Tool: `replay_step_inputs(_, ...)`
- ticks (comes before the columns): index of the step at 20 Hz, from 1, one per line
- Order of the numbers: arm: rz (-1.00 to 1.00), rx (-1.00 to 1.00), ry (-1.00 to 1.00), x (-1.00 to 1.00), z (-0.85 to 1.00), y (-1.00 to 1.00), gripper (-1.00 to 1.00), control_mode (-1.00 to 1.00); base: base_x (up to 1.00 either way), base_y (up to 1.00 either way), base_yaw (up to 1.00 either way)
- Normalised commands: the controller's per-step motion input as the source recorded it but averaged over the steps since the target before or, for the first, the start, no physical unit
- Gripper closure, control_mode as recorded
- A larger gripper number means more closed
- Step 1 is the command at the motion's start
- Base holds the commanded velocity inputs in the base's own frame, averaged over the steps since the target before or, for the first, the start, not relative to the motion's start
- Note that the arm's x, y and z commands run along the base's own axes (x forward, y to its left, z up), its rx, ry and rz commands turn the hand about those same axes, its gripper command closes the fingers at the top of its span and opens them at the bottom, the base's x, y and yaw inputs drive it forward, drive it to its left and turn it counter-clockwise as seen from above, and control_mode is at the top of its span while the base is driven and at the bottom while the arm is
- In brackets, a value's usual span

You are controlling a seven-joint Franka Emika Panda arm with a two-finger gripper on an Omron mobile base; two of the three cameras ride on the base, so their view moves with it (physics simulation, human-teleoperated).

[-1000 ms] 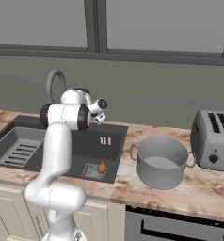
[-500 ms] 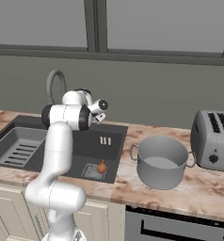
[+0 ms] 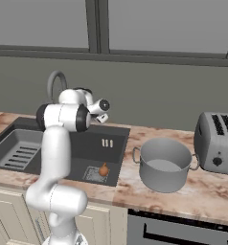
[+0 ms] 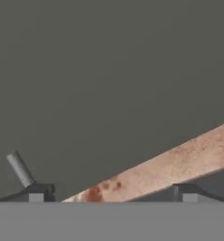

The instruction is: Dump the onion from the pot into the sink. Then turn on the water and wash the onion. Then turn off the water and put the onion back in the pot.

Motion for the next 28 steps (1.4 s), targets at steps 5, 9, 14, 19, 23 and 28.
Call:
replay_step_inputs(5,-0.15,-0.03,0.00,-0.66,0.66,-0.21,-1.00,-1.00,0.00,0.00,0.00)
replay_step_inputs(9,-0.14,-0.08,0.00,-0.71,0.68,-0.31,-1.00,-1.00,0.00,0.00,0.00)
replay_step_inputs(14,-0.10,-0.12,0.02,-0.64,0.70,-0.41,-1.00,-1.00,0.00,0.00,0.00)
replay_step_inputs(19,-0.04,-0.05,0.17,-0.68,0.82,-0.31,-1.00,-1.00,0.00,0.00,0.00)
replay_step_inputs(23,-0.02,0.00,0.37,-0.63,0.65,-0.20,-1.00,-1.00,0.00,0.00,0.00)
replay_step_inputs(28,-0.01,0.00,0.39,-0.51,0.54,-0.20,-1.00,-1.00,0.00,0.00,0.00)
